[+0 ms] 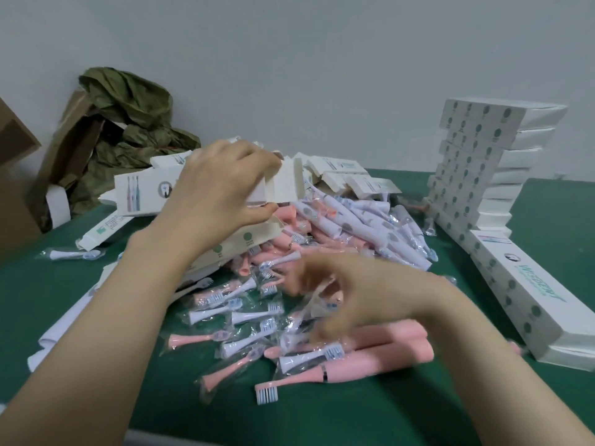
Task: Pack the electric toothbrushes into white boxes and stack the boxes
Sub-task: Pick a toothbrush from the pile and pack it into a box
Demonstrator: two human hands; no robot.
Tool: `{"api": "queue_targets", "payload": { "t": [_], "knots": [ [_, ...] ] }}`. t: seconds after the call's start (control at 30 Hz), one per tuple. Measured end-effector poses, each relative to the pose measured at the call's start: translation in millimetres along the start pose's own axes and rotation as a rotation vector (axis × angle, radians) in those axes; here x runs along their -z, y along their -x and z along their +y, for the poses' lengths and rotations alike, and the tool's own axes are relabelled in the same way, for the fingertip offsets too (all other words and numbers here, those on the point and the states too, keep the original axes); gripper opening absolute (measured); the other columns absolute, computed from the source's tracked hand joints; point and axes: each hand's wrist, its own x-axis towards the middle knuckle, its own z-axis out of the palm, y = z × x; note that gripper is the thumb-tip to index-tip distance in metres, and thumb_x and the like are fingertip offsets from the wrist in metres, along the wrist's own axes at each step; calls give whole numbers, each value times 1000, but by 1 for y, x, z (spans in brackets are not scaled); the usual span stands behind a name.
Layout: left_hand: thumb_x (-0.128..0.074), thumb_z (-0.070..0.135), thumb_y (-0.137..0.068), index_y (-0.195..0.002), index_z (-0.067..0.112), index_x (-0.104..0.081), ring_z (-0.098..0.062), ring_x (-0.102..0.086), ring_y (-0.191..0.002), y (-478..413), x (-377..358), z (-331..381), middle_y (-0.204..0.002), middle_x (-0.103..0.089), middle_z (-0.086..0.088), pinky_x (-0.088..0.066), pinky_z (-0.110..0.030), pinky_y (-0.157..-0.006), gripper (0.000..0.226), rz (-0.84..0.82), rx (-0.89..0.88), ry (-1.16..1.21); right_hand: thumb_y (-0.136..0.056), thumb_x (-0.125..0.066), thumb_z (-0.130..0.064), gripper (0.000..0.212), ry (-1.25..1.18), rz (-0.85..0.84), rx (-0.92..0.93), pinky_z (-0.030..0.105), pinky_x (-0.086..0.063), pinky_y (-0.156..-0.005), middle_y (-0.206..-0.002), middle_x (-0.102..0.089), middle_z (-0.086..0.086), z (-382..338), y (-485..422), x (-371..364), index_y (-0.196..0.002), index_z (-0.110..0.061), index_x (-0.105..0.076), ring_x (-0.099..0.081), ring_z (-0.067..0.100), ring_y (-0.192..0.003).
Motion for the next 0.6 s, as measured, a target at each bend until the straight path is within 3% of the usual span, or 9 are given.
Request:
{"api": "queue_targets", "payload": {
  "t": [0.07, 0.1, 0.2, 0.37, 0.6],
  "knots": [
    [-76, 28, -72, -112, 12, -63, -34, -54, -99, 3, -2, -4, -109, -63, -8, -40, -46, -84, 45, 12, 20, -15, -69, -80, -19, 65, 281, -224, -49, 22, -41, -90, -116, -44, -17, -2, 5, -21, -122, -35, -45, -40, 2, -105],
    [-76, 28, -71, -112, 13, -64, -34, -54, -99, 4, -3, -3, -108, -63, -8, -39, -45, -83, 45, 16, 23, -22, -69, -78, -16, 72, 338, -243, -67, 28, -39, -91, -122, -37, -13, -1, 4, -31, -127, -35, -40, -33, 7, -110],
    [-77, 30, -70, -112, 13, -64, -34, -54, -98, 7, -8, 3, -107, -63, -6, -39, -45, -85, 47, 10, 9, -13, -70, -74, -12, 78, 484, -82, -53, 32, -33, -94, -128, -32, -7, 7, -6, -44, -136, -28, -34, -24, 9, -108],
    [-79, 31, -69, -112, 15, -64, -32, -54, -98, 14, -14, 7, -108, -63, -4, -37, -41, -85, 49, -38, -8, -12, -77, -65, -12, 72, 514, 192, 43, 22, -23, -103, -140, -39, -6, 29, -20, -39, -142, -28, -39, -30, 14, -124],
    [-76, 35, -73, -117, 19, -62, -28, -52, -105, 19, -18, 3, -114, -61, 0, -32, -38, -88, 49, -70, 36, 4, -72, -77, -45, 80, 607, 258, 58, 26, -26, -104, -137, -40, -6, 30, -40, -26, -142, -32, -40, -29, 14, -126]
  ]
}}
